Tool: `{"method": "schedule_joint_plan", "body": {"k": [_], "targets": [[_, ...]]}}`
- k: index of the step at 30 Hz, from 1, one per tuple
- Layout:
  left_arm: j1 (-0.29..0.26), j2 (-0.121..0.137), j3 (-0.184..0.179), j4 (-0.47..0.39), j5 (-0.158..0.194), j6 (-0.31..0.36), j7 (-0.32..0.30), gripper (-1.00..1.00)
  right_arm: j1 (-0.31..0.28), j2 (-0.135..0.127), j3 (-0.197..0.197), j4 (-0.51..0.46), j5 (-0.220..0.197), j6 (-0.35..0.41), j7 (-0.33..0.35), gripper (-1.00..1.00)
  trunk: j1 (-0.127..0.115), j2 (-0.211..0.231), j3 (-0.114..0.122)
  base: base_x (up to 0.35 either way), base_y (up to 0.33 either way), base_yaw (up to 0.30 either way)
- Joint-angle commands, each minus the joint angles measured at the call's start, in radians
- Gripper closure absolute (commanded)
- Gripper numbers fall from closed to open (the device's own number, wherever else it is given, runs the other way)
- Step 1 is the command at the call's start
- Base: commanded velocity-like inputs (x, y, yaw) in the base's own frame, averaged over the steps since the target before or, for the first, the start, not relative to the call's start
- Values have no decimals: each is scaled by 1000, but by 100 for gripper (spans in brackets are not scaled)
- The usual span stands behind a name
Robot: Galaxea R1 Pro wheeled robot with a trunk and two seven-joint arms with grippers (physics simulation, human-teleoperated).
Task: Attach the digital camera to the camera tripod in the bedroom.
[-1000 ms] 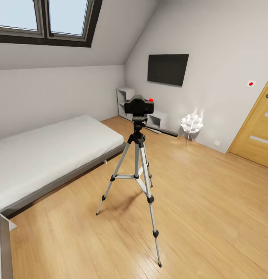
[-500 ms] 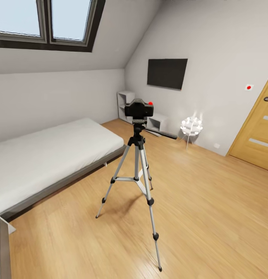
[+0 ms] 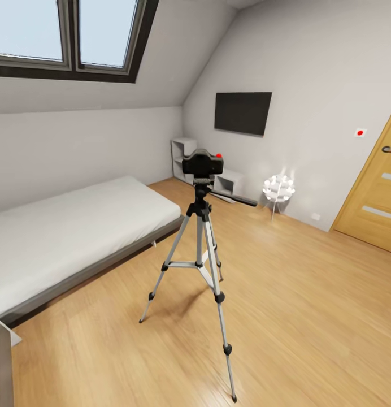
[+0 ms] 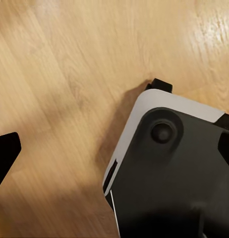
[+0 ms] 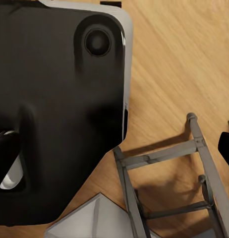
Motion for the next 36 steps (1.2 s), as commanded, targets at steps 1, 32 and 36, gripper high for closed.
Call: {"method": "schedule_joint_plan", "body": {"k": [1,32,36], "targets": [[0,1,-8,-2,7,0,5,-100,-1,-1,-7,3,8,-4,2,-100,1,-2,0,0,0,0],[0,0,-8,-2,7,0,5,-100,4,-7,-2,2,5,-46,-21,-100,1,-2,50,0,0,0],[0,0,-8,-2,7,0,5,-100,11,-10,-2,7,3,-51,-31,-100,1,-2,56,0,0,-4]]}}
